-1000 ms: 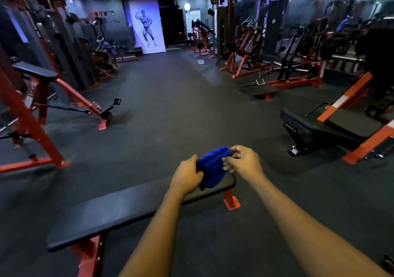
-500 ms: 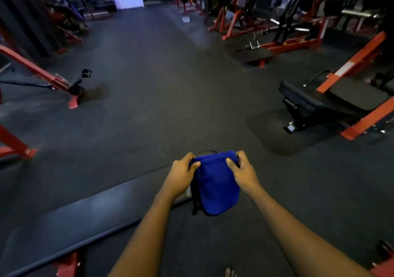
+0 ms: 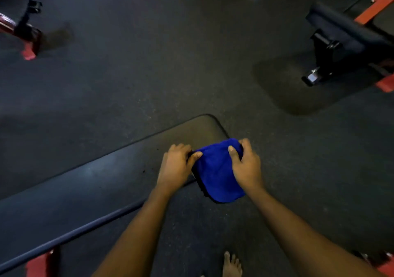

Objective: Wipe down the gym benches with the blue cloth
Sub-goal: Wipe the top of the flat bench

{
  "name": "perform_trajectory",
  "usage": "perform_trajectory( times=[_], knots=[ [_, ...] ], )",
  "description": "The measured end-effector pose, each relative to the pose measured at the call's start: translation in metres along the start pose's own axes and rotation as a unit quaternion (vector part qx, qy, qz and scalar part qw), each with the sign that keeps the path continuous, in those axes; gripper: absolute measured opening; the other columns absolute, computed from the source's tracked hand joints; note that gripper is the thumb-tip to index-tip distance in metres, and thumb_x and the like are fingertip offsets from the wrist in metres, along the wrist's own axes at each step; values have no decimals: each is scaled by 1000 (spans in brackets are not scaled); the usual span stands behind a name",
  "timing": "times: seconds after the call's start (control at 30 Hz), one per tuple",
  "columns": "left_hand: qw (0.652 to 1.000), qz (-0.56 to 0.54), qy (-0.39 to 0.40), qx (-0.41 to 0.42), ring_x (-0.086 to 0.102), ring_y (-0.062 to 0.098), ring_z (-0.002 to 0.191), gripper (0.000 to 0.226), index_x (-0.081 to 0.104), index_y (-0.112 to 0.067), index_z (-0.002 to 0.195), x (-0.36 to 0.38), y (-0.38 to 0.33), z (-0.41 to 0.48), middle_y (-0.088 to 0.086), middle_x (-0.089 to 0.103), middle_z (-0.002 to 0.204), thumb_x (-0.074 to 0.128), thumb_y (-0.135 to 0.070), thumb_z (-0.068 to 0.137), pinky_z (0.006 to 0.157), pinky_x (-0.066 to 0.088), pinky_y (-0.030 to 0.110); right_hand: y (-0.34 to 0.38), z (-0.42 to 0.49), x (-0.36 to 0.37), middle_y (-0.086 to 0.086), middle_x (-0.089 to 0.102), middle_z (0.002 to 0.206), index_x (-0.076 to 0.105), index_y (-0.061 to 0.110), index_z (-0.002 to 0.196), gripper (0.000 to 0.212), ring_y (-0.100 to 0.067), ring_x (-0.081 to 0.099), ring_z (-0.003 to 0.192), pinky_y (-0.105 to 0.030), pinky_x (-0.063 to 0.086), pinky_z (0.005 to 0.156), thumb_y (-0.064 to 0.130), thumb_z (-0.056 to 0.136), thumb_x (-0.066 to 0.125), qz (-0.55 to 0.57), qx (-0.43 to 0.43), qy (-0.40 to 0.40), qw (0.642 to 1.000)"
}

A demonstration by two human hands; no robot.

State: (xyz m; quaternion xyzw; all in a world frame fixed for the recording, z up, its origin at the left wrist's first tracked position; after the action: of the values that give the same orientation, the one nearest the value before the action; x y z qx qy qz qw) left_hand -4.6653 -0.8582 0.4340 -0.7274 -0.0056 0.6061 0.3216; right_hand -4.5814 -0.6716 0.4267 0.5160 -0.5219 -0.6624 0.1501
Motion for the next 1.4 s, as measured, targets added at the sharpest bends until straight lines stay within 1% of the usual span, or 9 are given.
perform_trajectory(
  times=[0.1,0.17,0.27,0.4,0.53,0.77,1.03,1.2,1.4],
  knots=[
    [999,49,-18,-10,49,23,104,35,61,-18,97,34,33,57,4,59,104,45,-50,98,87,39,42,-24,52,37,-1,59,85,46,19,96,13,-17,57,77,-25,38,65,27,98,56,-40,-46,-44,997],
    [998,51,-26,-25,48,25,115,39,60,-17,110,52,57,92,5,58,117,42,-50,99,96,38,46,-42,81,67,-11,58,119,47,16,119,33,-30,57,110,-41,45,86,38,96,55,-132,-49,-37,989],
    [995,66,-42,-68,46,31,126,46,53,-15,127,62,102,133,11,54,134,37,-49,101,103,36,49,-71,96,119,-7,4,164,13,33,153,86,-34,10,148,-63,18,112,76,85,42,-267,-56,67,960],
    [978,131,42,-158,36,32,139,61,38,-19,146,81,160,152,10,40,152,21,-57,101,115,16,55,-98,89,148,5,-1,165,13,48,152,84,-32,4,149,-65,18,109,89,79,18,-349,-101,65,930],
    [980,110,13,-165,36,33,139,72,39,-19,146,89,168,144,11,38,153,13,-65,98,115,24,54,-98,86,144,2,10,163,16,45,152,94,-35,14,144,-65,20,106,94,72,22,-355,-123,33,926],
    [970,179,7,-163,16,28,149,74,27,-18,154,94,155,136,11,21,161,3,-62,98,117,-2,58,-96,73,141,-3,21,158,27,44,149,76,-36,20,138,-62,21,107,79,82,36,-373,-127,-12,919],
    [971,189,-9,-144,30,30,143,72,42,-16,146,98,170,153,12,33,155,8,-60,100,116,15,52,-100,102,153,-9,0,165,6,38,156,106,-42,4,148,-67,12,112,96,69,27,-368,-53,37,928],
    [979,145,0,-140,33,30,140,72,42,-15,145,98,170,158,13,35,153,12,-62,99,114,25,48,-93,123,152,-7,3,165,3,49,153,75,-40,22,144,-57,22,110,77,88,29,-370,-60,57,925],
    [980,134,10,-144,37,32,138,64,32,-12,148,102,170,162,16,38,151,14,-54,103,114,29,47,-113,102,146,-3,2,165,10,46,153,63,-35,14,147,-59,17,115,62,95,28,-354,-82,24,931]
  ],
)
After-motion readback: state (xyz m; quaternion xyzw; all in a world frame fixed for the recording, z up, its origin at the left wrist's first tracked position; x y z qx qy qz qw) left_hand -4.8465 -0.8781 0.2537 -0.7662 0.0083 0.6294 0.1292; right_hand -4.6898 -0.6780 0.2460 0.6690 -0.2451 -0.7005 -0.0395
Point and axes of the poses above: each hand's wrist, its own z-axis towards the middle knuckle, its own x-axis out of the palm, y = z × x, the point moved 6 cm from there along z, towards the middle knuckle
